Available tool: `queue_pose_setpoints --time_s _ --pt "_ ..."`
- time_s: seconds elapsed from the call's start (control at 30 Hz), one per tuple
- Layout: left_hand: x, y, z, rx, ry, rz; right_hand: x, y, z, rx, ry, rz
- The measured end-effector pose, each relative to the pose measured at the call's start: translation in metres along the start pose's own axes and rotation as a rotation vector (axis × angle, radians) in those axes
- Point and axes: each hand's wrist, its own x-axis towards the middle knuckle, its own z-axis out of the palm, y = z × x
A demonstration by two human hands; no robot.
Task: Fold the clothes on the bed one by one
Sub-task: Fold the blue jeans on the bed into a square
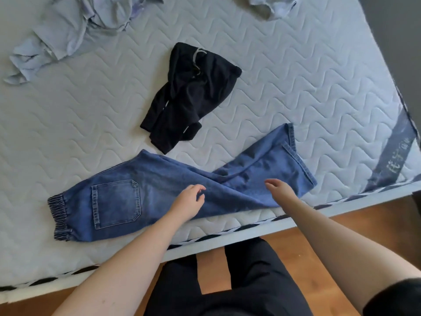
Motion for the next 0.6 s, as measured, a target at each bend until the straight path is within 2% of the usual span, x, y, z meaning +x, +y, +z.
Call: queue_pose_setpoints --time_s 0.17,0.3,0.4,0.6 --pt "0.023 0.045 0.040 0.109 -0.123 0.037 0.033 0.049 -0.032 0.068 0.066 0.096" --pt "0.035 0.064 0.064 0.146 -0.145 0.025 0.068 0.069 -0.059 0.135 0.138 0.115" --pt "0.040 0.070 0.075 0.146 -0.145 0.014 0.099 0.076 -0.074 0.051 0.155 0.135" --pt "0.039 0.080 0.084 0.160 -0.119 0.014 0.125 0.083 -0.076 -0.074 0.073 0.227"
